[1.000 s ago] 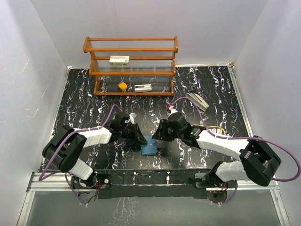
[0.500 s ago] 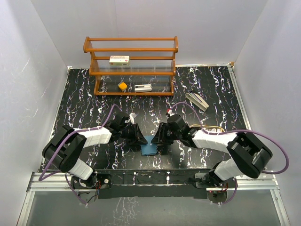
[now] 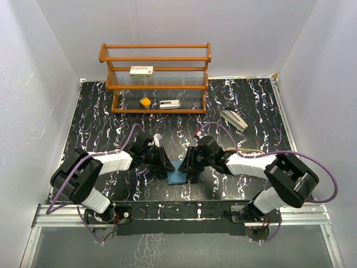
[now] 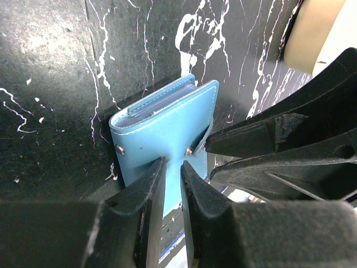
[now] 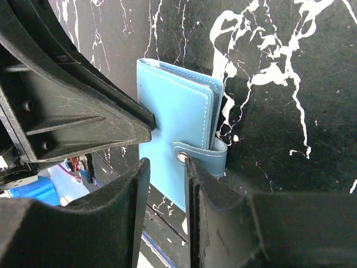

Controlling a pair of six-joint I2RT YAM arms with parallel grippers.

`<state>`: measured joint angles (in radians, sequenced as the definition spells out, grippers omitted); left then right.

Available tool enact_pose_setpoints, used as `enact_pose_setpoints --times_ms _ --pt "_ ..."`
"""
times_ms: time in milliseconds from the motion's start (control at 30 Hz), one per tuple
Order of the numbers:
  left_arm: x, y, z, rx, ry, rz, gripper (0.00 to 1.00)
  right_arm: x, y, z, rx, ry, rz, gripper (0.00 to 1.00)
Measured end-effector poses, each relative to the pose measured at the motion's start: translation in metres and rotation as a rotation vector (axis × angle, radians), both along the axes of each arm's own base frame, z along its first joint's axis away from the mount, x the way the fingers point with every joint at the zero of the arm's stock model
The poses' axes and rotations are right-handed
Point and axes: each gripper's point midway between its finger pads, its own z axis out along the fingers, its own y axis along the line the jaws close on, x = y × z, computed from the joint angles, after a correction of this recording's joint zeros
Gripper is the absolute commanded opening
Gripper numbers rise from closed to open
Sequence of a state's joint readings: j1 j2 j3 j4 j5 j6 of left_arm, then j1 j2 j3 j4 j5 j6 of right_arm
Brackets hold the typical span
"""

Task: Put the credit cards into the card holder
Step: Close the card holder at the center of the board.

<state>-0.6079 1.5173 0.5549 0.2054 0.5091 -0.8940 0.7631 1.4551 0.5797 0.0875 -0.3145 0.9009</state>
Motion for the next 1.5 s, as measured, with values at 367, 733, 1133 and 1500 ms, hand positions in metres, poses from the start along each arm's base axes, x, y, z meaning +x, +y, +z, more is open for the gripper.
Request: enact_pose_setpoints --times_ms 367,733,1133,1500 --pt "0.0 0.0 -0.001 0.0 0.005 -0.002 0.17 0.004 -0.002 0.001 -0.042 0.001 -0.003 0.33" --pt "0.0 -0.001 -0.001 0.001 0.008 -0.003 0.17 0.011 -0.019 0.001 -0.122 -0.038 -0.041 0.4" --pt "0.001 -0.001 -0.001 0.001 0.009 -0.001 0.17 0.009 -0.012 -0.011 -0.095 -0.009 -0.012 0.38" --pt "0.001 -0.001 -0.001 0.002 0.011 0.001 0.17 0.009 -0.01 -0.009 -0.074 -0.017 -0.005 0.34"
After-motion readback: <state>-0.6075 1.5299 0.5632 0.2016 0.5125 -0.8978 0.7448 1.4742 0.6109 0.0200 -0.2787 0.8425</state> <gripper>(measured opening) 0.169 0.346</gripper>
